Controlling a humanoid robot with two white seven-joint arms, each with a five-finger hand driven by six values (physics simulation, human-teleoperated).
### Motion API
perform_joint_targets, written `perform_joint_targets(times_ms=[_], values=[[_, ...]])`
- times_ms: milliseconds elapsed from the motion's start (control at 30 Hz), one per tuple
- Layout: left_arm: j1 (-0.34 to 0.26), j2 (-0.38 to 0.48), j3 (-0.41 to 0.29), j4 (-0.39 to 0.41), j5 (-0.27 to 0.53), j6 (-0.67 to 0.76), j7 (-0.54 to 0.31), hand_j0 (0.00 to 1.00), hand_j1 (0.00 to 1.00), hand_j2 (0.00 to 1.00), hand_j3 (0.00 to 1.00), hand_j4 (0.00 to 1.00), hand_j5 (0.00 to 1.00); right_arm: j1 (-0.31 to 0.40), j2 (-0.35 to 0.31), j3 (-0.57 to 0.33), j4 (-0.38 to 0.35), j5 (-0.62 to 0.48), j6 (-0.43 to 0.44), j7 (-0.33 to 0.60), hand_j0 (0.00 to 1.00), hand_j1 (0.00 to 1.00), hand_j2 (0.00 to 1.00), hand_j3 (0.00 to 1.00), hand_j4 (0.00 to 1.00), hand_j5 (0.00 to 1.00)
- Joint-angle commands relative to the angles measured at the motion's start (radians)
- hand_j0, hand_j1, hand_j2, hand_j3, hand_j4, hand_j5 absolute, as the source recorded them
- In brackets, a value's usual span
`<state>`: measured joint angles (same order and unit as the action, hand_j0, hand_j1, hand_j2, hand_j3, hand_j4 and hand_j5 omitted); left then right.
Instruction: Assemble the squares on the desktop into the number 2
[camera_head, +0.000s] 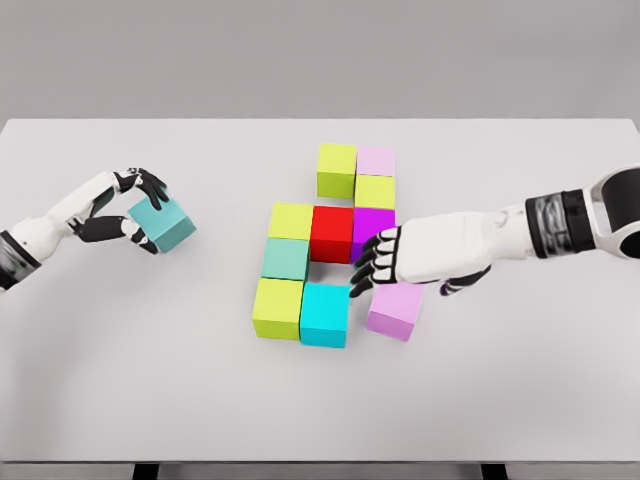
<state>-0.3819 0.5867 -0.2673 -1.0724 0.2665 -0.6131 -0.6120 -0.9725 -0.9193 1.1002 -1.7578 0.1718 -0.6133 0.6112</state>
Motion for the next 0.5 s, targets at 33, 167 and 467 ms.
perform_joint_targets(times_ms=[33,167,467], values=[[-0.006,0.001,0.000,0.000,0.007,0.002,0.001,0.30,0.30,0.30,0.30,0.30,0.30,0.000,-0.032,-0.023,0.000,-0.006,0.002,0.000,1.00,1.00,1.00,1.00,1.00,1.00],[-0.025,-0.019,-0.001,0.002,0.003,0.002,0.001,0.30,0.30,0.30,0.30,0.30,0.30,0.006,-0.130,-0.048,0.018,-0.011,0.002,0.000,1.00,1.00,1.00,1.00,1.00,1.00],[-0.049,-0.038,0.000,0.006,0.003,0.002,0.001,0.30,0.30,0.30,0.30,0.30,0.30,0.058,-0.124,-0.066,0.188,-0.014,0.002,0.000,1.00,1.00,1.00,1.00,1.00,1.00]])
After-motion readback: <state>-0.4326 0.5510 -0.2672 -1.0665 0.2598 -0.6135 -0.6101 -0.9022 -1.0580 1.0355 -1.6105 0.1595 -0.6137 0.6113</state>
